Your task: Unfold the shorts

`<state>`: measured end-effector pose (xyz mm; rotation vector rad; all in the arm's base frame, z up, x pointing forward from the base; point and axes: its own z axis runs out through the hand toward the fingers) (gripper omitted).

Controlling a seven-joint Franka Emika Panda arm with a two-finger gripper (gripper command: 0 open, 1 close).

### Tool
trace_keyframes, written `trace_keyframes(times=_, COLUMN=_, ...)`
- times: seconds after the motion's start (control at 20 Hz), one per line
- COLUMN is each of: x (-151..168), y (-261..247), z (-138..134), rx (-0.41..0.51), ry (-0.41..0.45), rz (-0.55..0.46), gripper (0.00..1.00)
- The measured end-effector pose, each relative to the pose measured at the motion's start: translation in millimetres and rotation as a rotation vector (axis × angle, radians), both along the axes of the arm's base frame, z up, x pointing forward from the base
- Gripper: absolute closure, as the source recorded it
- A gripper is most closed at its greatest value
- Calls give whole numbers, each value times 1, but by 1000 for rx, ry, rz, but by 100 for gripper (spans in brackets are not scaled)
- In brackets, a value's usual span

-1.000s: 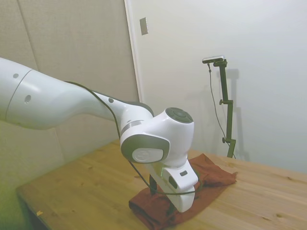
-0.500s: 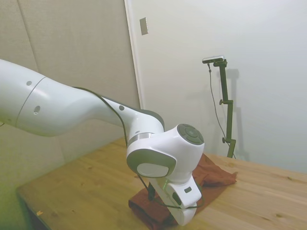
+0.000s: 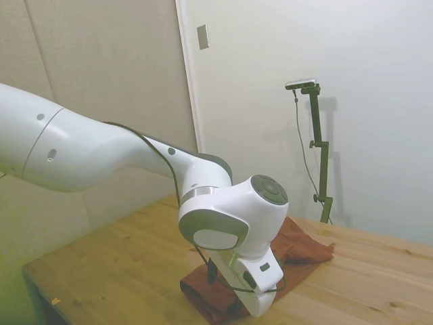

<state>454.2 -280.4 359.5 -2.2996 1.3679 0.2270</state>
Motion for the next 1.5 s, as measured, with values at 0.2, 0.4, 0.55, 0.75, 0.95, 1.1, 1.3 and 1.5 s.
trace_keyframes(times=0.2, x=0, y=0, z=0, rx=0, ry=0, rz=0, gripper=100)
trace_keyframes(times=0.4, x=0, y=0, z=0, rx=0, ry=0, rz=0, gripper=100)
trace_keyframes(times=0.55, x=0, y=0, z=0, rx=0, ry=0, rz=0, gripper=100)
trace_keyframes(times=0.75, x=0, y=0, z=1, rx=-1, ry=-2, rz=1, gripper=100)
trace_keyframes(times=0.95, x=0, y=2, z=3, rx=-7, ry=-1, rz=10, gripper=100)
trace_keyframes(times=1.1, x=0, y=2, z=6, rx=-26, ry=4, rz=28, gripper=100)
trace_keyframes(times=1.3, x=3, y=17, z=19, rx=-124, ry=38, rz=147, gripper=100)
trace_keyframes(times=1.5, x=11, y=53, z=41, rx=-211, ry=49, rz=292, gripper=100)
